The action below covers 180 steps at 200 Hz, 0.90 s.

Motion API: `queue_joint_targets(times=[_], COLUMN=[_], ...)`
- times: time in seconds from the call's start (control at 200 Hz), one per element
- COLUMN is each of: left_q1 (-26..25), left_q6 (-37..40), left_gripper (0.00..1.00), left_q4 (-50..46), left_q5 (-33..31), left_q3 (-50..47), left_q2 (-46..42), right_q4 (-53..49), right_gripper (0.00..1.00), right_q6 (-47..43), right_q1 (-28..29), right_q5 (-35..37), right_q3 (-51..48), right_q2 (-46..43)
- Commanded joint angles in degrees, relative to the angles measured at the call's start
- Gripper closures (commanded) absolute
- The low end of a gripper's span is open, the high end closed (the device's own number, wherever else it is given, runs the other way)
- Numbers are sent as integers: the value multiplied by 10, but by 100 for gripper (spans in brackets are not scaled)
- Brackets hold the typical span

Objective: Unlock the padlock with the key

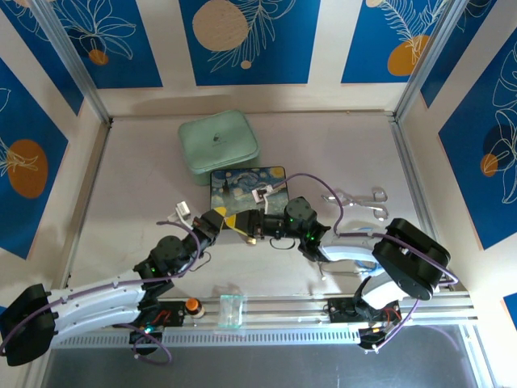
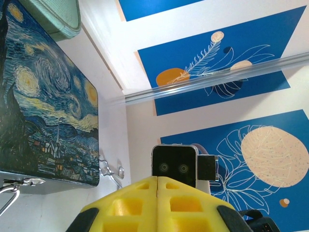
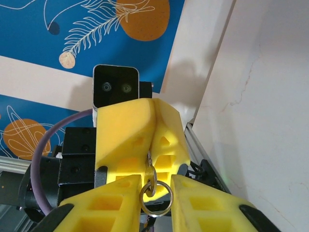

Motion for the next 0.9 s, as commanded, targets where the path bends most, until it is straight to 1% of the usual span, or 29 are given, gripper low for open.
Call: queue_joint_targets(times=[0.0, 0.18, 0.255, 0.36, 0.47, 0.49, 0.54, 0.595, 0.645, 0.7, 0.735, 0.775, 0.835, 0.895], left_q1=[1, 1, 1, 1, 2, 1, 2, 1, 2, 2, 2, 2, 2, 2], left_q6=[6, 2, 0, -6, -2, -3, -5, -4, -1, -8, -10, 3, 22, 39], left_gripper=[100, 100, 100, 100, 100, 95, 78, 68, 65, 49, 43, 40, 40, 40], left_q4=[43, 37, 33, 29, 19, 12, -7, -23, -35, -69, -97, -118, -142, -203], left_q5=[-4, -5, -6, -10, -11, -13, -18, -24, -28, -36, -40, -41, -39, -35], left_q3=[3, 0, 0, -4, -2, 0, 3, 3, 4, 8, 13, 19, 29, 51], left_q2=[2, -1, -3, -6, -10, -12, -19, -27, -35, -44, -52, -58, -64, -72], right_q4=[25, 30, 30, 23, -8, -13, -20, -20, -22, -24, -26, -27, -44, -77], right_gripper=[81, 95, 99, 100, 100, 100, 100, 100, 100, 100, 100, 100, 100, 100], right_q6=[1, 1, 0, -7, -20, -21, -24, -22, -22, -22, -22, -23, -23, -24], right_q1=[4, 4, 4, 3, 2, 1, 0, -3, -6, -8, -9, -10, -13, -18], right_q5=[3, 5, 9, 9, 10, 11, 10, 10, 10, 8, 4, 0, -5, -7], right_q3=[11, 9, 4, 1, 2, 2, 1, -2, -5, -7, -6, -6, -4, -3], right_q2=[6, 9, 6, -1, -12, -14, -18, -20, -22, -23, -23, -23, -26, -33])
